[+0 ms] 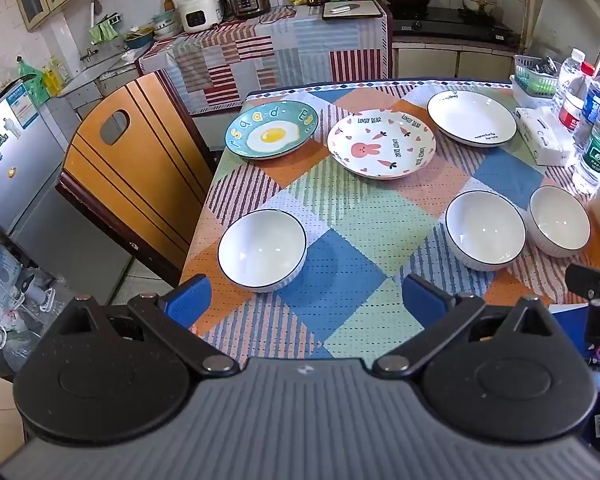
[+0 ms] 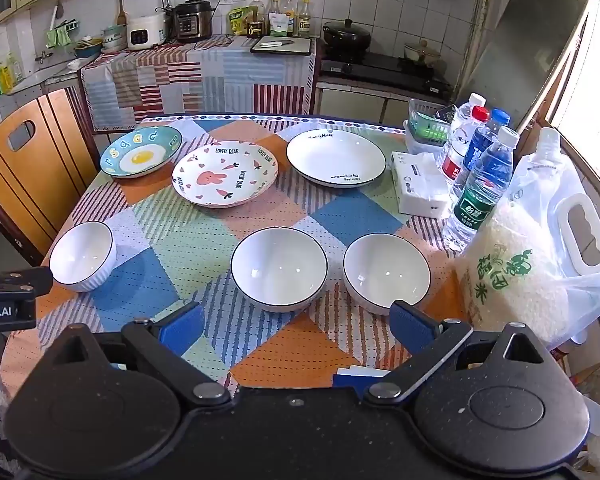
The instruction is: Organize plates and bowls
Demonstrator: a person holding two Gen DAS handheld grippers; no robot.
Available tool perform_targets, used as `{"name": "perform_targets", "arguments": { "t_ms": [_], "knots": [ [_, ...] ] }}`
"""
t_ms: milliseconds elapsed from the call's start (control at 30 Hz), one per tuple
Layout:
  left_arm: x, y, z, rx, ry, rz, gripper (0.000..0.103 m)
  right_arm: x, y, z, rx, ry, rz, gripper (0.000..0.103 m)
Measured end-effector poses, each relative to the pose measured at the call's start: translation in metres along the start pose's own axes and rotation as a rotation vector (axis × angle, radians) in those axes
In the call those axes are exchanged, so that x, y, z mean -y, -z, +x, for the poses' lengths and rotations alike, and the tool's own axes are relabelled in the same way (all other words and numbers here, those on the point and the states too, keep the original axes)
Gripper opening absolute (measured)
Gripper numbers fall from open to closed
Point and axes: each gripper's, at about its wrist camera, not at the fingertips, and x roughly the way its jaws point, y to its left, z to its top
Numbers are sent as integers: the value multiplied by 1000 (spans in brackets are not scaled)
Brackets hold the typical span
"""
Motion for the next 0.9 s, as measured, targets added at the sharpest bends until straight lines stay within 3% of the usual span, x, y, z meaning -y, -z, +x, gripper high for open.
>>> {"name": "perform_targets", "arguments": {
  "t_ms": [900],
  "knots": [
    [-6, 3, 5, -17, 34, -46, 103, 1, 1, -1, 8, 19, 4, 100]
  ]
}}
